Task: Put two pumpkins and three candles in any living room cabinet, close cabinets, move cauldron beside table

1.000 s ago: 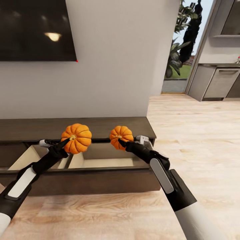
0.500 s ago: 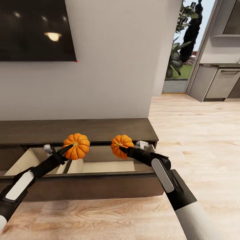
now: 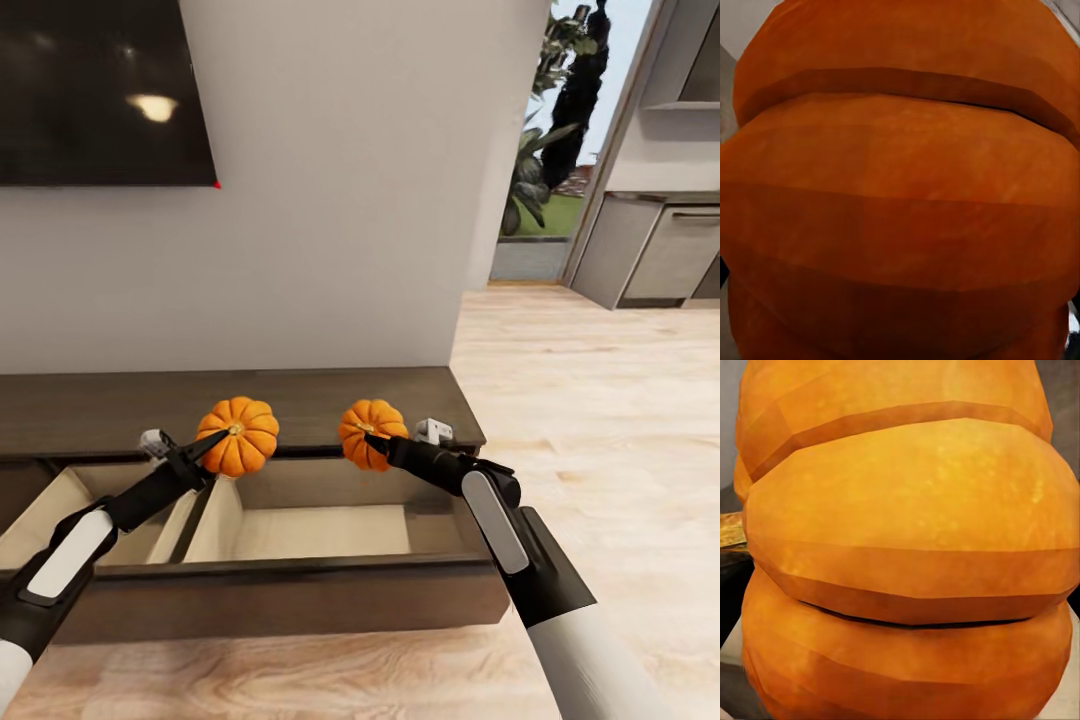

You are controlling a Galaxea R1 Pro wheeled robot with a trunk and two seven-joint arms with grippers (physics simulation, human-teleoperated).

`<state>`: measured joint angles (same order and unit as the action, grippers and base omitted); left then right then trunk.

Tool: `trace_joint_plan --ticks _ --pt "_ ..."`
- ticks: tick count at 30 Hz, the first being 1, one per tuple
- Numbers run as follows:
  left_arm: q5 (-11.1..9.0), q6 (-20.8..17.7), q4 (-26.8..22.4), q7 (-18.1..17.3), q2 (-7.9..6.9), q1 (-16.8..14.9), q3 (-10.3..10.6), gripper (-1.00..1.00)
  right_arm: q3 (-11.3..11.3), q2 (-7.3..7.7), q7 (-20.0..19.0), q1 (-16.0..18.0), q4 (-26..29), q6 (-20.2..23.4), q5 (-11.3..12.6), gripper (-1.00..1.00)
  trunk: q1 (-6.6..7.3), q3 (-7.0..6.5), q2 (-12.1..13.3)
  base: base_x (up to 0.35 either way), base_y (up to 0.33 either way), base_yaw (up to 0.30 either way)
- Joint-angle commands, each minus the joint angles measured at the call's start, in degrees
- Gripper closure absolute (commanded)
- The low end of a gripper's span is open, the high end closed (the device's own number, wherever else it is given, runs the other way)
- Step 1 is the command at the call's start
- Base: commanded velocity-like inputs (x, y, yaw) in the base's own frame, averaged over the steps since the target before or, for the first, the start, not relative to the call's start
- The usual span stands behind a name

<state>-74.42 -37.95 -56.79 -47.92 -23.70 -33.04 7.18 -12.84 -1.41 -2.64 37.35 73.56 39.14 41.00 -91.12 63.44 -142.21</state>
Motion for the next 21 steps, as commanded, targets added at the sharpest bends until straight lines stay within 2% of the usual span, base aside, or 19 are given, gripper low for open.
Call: trace_joint_plan --ticks 1,3,4,7,9,12,13,16,21 --pt "-0.3 -0.1 0.1 0.4 0.12 0.0 0.0 1.0 0.0 0.0 0.0 0.0 0.0 -0.1 0.2 1.0 0.0 0.0 0.0 0.334 0.0 0.0" --pt "-0.2 -0.1 0.2 2.4 0.24 0.0 -0.1 1.0 0.0 0.0 0.1 0.0 -0.2 0.0 0.2 1.0 0.0 0.0 0.0 0.323 0.0 0.0" --pt "-0.2 -0.1 0.2 4.4 0.28 0.0 -0.1 1.0 0.0 0.0 0.1 0.0 -0.6 0.0 0.2 1.0 0.0 0.0 0.0 0.174 0.0 0.0" --pt "-0.3 0.0 0.3 7.5 0.41 0.0 0.6 1.0 0.0 -0.04 0.2 0.0 -2.2 0.0 0.2 1.0 0.0 0.0 0.0 0.076 0.0 0.0" --pt "-0.2 0.2 0.3 8.4 0.57 0.0 2.5 1.0 0.0 -0.07 0.2 0.0 -3.5 0.0 0.3 1.0 0.0 0.0 0.0 0.024 0.0 0.0" --pt "-0.2 0.6 0.3 10.0 0.65 0.0 7.5 1.0 0.0 -0.05 0.2 0.0 -5.9 0.0 0.3 1.0 0.0 0.0 0.0 0.007 0.0 0.0" --pt "-0.2 0.7 0.6 10.7 0.69 0.0 8.5 1.0 0.0 -0.03 0.2 0.0 -6.6 0.1 0.3 1.0 0.0 0.0 0.0 0.003 0.0 0.0" --pt "-0.2 0.7 1.6 12.7 0.83 0.0 9.9 1.0 0.0 -0.05 0.2 0.0 -8.5 0.5 0.3 1.0 0.0 0.0 0.0 0.001 0.0 0.0" --pt "-0.2 0.8 2.1 13.4 1.32 0.0 10.3 1.0 0.0 -0.14 0.2 0.0 -10.8 2.5 0.3 1.0 -0.22 0.17 -0.4 0.0 0.0 0.0"
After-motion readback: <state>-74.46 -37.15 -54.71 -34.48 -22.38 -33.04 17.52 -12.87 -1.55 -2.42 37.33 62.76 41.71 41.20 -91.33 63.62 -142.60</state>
